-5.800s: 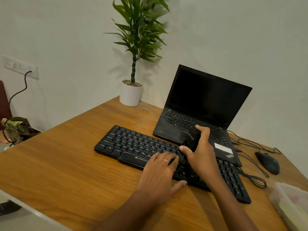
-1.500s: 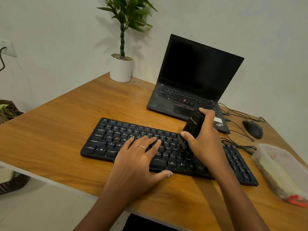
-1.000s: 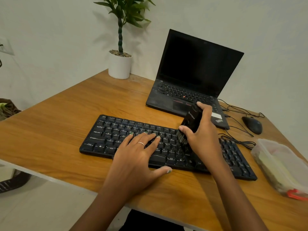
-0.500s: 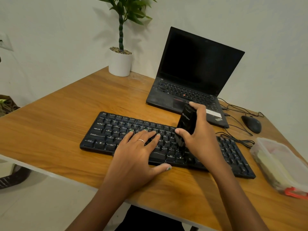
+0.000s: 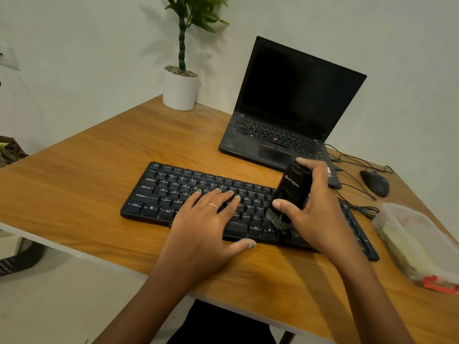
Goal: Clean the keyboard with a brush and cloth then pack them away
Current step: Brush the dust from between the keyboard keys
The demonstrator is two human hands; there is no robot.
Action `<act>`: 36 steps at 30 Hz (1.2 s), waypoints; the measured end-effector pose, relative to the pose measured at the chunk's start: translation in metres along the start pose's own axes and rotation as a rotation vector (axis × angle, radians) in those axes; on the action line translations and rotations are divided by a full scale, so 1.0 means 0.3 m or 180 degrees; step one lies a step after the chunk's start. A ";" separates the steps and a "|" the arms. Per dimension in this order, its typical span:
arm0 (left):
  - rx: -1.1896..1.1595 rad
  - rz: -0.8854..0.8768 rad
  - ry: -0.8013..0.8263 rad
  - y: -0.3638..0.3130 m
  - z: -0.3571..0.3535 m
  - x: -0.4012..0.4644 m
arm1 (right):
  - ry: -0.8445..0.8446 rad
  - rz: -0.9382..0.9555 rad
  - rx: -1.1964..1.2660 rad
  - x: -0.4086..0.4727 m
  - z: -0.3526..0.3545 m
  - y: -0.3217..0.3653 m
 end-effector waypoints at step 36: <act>0.0069 0.0020 -0.0055 0.002 -0.003 0.006 | 0.0254 0.0048 0.0006 0.103 -0.002 -0.009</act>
Point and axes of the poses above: each hand's wrist, its own x-axis towards the middle knuckle, its own z-axis out of the back of the hand, y = z × x, the point moved 6 cm from there along x, towards the middle knuckle, and after that the axes turned 2 degrees about y, right-handed, at the moved point
